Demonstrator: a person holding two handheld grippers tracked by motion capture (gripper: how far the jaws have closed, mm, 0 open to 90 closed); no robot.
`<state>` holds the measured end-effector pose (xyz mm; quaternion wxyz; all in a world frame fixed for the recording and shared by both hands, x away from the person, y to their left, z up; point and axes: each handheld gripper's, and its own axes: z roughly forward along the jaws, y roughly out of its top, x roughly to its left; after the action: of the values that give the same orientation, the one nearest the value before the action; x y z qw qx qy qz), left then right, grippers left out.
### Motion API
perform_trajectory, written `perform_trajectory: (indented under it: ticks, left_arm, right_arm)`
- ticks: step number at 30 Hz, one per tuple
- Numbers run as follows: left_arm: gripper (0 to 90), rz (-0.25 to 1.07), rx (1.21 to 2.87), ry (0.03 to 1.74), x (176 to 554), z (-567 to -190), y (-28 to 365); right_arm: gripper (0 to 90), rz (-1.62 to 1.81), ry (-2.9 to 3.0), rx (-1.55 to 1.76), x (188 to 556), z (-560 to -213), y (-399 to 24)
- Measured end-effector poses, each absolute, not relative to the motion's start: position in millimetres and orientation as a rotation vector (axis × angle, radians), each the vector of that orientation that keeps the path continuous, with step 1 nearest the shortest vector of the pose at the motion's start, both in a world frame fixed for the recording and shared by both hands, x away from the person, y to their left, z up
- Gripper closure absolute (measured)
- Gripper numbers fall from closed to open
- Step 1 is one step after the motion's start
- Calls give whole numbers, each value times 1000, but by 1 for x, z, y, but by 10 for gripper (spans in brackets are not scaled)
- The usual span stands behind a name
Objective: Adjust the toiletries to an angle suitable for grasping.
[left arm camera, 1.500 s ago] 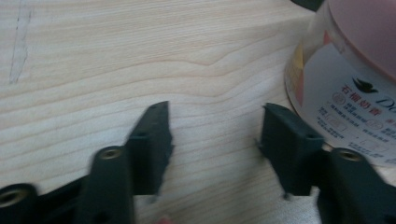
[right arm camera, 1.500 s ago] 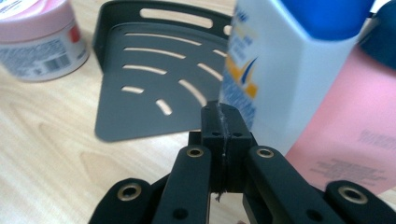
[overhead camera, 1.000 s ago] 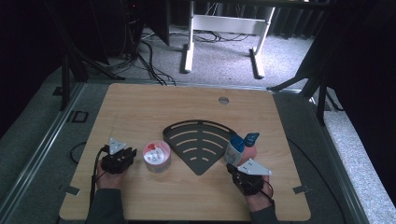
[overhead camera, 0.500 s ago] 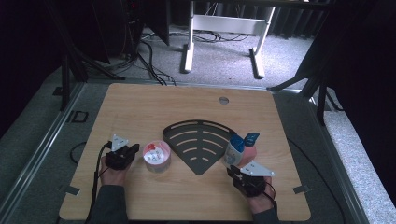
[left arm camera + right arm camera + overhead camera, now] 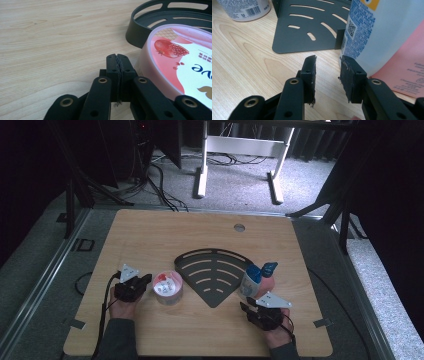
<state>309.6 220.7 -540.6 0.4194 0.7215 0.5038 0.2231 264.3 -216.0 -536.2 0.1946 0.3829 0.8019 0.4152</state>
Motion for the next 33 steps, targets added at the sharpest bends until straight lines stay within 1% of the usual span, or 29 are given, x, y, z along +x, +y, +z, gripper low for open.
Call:
perform_trajectory:
  ticks: [8,10,11,16,33]
  left_arm:
    - [884,554,1821,1223,310,-541,219]
    - [856,549,1814,1222,311,-542,219]
    - [856,544,1813,1219,311,-542,219]
    - [895,538,1832,1195,313,-542,216]
    - [898,497,1882,1100,311,-543,209]
  right_arm:
    - [641,1168,2244,1070,265,-536,-218]
    - [633,1172,2245,1071,265,-535,-219]
    - [626,1184,2247,1073,265,-535,-219]
    - [625,1196,2250,1072,264,-534,-220]
    - [623,1197,2260,1071,265,-536,-220]
